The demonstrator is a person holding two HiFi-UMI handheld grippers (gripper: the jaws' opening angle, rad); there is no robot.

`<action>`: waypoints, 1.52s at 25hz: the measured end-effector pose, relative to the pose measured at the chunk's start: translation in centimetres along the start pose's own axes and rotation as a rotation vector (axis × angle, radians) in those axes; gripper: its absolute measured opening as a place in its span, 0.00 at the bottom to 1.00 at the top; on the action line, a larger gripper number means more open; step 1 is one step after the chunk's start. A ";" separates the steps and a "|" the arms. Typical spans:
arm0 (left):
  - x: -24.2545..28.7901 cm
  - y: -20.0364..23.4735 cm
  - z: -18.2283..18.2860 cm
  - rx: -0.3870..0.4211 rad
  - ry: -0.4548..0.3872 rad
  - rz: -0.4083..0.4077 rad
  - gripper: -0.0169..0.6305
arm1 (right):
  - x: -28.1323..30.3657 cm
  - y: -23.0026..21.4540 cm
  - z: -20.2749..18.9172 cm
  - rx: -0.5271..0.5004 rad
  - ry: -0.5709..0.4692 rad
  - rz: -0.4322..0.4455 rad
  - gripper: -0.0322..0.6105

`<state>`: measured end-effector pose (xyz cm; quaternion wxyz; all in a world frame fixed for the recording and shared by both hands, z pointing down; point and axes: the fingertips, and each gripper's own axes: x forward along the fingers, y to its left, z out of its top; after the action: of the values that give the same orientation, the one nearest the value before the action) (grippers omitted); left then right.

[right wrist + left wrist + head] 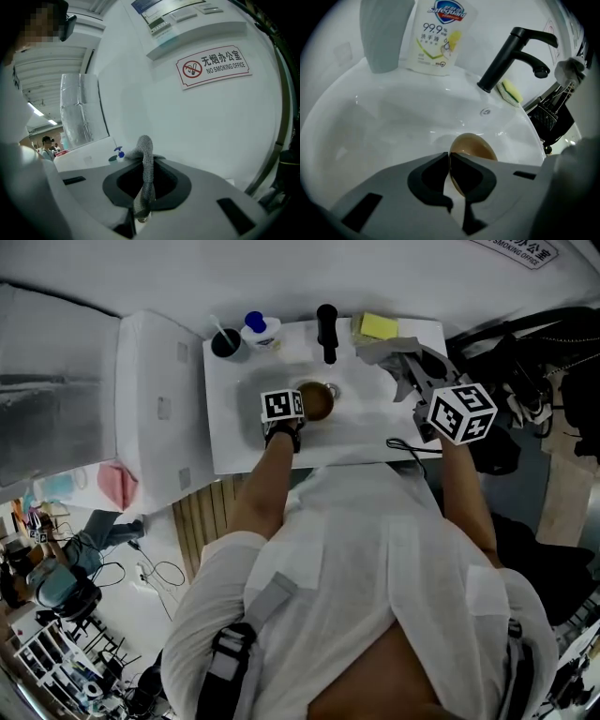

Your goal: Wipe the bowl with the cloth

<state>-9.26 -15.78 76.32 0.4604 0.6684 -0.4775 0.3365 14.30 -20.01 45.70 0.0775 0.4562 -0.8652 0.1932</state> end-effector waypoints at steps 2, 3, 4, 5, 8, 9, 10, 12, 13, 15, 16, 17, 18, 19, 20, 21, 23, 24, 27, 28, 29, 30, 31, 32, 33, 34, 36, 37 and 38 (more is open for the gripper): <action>0.4 0.2 -0.5 -0.013 0.004 -0.008 0.06 | 0.0 0.0 0.0 -0.004 0.004 -0.001 0.11; 0.5 0.2 -0.6 -0.015 0.001 -0.016 0.06 | 0.0 0.1 0.0 -0.007 0.006 -0.001 0.11; 0.5 0.2 -0.6 -0.017 -0.003 -0.026 0.06 | 0.1 0.1 0.0 -0.009 0.007 0.000 0.11; 0.6 0.1 -0.6 -0.020 -0.008 -0.039 0.06 | 0.2 0.2 0.0 -0.011 0.007 0.001 0.11; 0.5 -0.2 -0.4 -0.042 -0.035 -0.092 0.24 | 0.4 0.5 0.1 -0.014 0.009 0.008 0.11; 0.2 -0.3 -0.2 -0.048 -0.048 -0.110 0.26 | 0.5 0.6 0.2 -0.014 0.008 0.011 0.11; -0.2 -0.3 0.1 -0.049 -0.063 -0.123 0.27 | 0.7 0.7 0.2 -0.014 0.007 0.013 0.11; -1.3 -0.1 0.8 -0.035 -0.102 -0.134 0.28 | 0.8 0.9 0.4 -0.012 0.000 0.018 0.11; -2.0 0.0 1.1 -0.030 -0.125 -0.138 0.28 | 0.8 0.9 0.5 -0.010 -0.005 0.020 0.11; -3.8 0.4 2.1 -0.041 -0.185 -0.153 0.28 | 0.9 0.9 0.8 -0.008 -0.020 0.024 0.11; -4.9 0.7 2.7 -0.056 -0.223 -0.165 0.28 | 0.9 0.9 1.0 -0.007 -0.032 0.027 0.11; -6.1 1.0 3.4 -0.071 -0.266 -0.179 0.28 | 0.8 0.9 1.3 -0.004 -0.046 0.030 0.11; -7.6 1.3 4.0 -0.081 -0.313 -0.193 0.26 | 0.7 0.9 1.6 -0.002 -0.062 0.033 0.11; -9.2 1.4 4.7 -0.084 -0.362 -0.209 0.24 | 0.5 0.8 2.0 -0.001 -0.078 0.035 0.11; -10.9 1.5 5.4 -0.078 -0.414 -0.225 0.21 | 0.3 0.8 2.4 -0.002 -0.095 0.037 0.11; -12.8 1.4 6.1 -0.066 -0.468 -0.243 0.17 | -0.1 0.7 2.9 -0.005 -0.111 0.039 0.11; -17.1 0.9 7.7 -0.031 -0.595 -0.285 0.10 | -0.8 0.7 3.8 -0.014 -0.144 0.043 0.11; -19.5 0.5 8.6 -0.011 -0.666 -0.306 0.08 | -1.2 0.7 4.3 -0.019 -0.161 0.045 0.11; -26.7 -1.0 11.0 0.070 -0.884 -0.339 0.07 | -2.6 1.0 5.8 -0.041 -0.222 0.058 0.11; -28.9 -1.5 11.6 0.105 -0.953 -0.340 0.07 | -3.1 1.2 6.2 -0.055 -0.244 0.064 0.11; -31.0 -2.0 12.1 0.138 -1.019 -0.340 0.07 | -3.6 1.5 6.7 -0.071 -0.268 0.068 0.11; -32.8 -2.5 12.3 0.167 -1.078 -0.339 0.06 | -4.1 1.7 7.1 -0.088 -0.291 0.070 0.11; -34.4 -3.0 12.4 0.195 -1.127 -0.336 0.07 | -4.6 1.9 7.5 -0.105 -0.314 0.071 0.11; -35.7 -3.4 12.4 0.222 -1.160 -0.329 0.07 | -5.1 2.1 7.9 -0.120 -0.333 0.073 0.11; -36.7 -3.7 12.4 0.251 -1.179 -0.317 0.06 | -5.5 2.4 8.3 -0.135 -0.348 0.074 0.11; -37.4 -4.0 12.3 0.286 -1.186 -0.301 0.07 | -5.9 2.7 8.6 -0.149 -0.356 0.075 0.11; -38.4 -4.5 12.2 0.354 -1.182 -0.267 0.07 | -6.6 3.4 9.1 -0.175 -0.364 0.076 0.11; -38.9 -4.7 12.2 0.379 -1.181 -0.255 0.07 | -6.8 3.8 9.3 -0.189 -0.369 0.077 0.11; -39.3 -4.9 12.3 0.394 -1.183 -0.251 0.07 | -7.0 4.0 9.5 -0.203 -0.375 0.078 0.11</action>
<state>-16.95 -13.77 35.67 0.0230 0.8643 -0.4983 -0.0647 15.42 -16.46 33.75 -0.0468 0.4401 -0.8965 0.0197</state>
